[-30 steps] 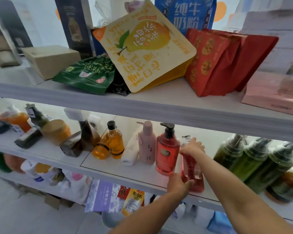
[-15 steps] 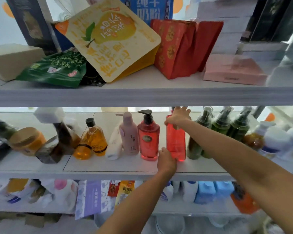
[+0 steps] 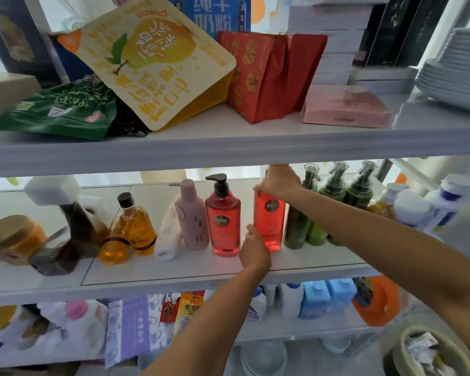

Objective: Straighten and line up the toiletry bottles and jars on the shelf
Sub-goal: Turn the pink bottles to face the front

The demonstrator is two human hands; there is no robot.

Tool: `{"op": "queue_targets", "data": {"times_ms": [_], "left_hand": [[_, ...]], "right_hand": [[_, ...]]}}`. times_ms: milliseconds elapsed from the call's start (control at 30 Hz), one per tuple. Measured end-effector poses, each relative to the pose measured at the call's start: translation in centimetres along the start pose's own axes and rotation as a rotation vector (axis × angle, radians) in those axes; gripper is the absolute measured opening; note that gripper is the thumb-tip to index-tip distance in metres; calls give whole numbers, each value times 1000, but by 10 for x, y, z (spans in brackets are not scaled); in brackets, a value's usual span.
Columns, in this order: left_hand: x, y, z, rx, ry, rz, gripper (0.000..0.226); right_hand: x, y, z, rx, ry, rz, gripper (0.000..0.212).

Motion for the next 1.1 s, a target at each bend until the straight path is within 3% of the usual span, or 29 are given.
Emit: {"op": "queue_targets", "data": {"times_ms": [67, 267, 400, 700, 767, 800, 933, 1033, 1100], "left_hand": [[0, 1, 1, -2, 17, 27, 40], [-2, 1, 4, 22, 54, 64, 43], [-2, 3, 6, 42, 40, 10, 39], [-1, 7, 11, 52, 39, -5, 32], [-3, 6, 9, 58, 62, -3, 25], [-4, 5, 7, 57, 87, -6, 20], [-23, 1, -13, 66, 159, -68, 18], [-56, -13, -28, 213, 114, -115, 26], [-78, -33, -34, 327, -5, -235, 37]], "right_hand": [[2, -10, -3, 30, -10, -14, 25], [-2, -18, -13, 16, -94, -62, 11], [-7, -18, -15, -26, -205, 31, 32], [-4, -22, -13, -116, -309, 13, 32], [-6, -21, -12, -140, -312, -20, 22], [-10, -23, -14, -155, -326, -64, 25], [-30, -21, -14, -272, -465, -183, 79], [-59, -17, -19, -309, -643, -180, 92], [-75, -14, -21, -328, -679, -133, 92]]}}
Point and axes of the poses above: each hand's wrist, its own z-axis towards the middle knuckle, its own y-axis out of the palm, x = y × z, the point moved 6 cm from there along z, towards the middle knuckle, and after that the axes turned 6 degrees about -z, right-handed, at the moved point
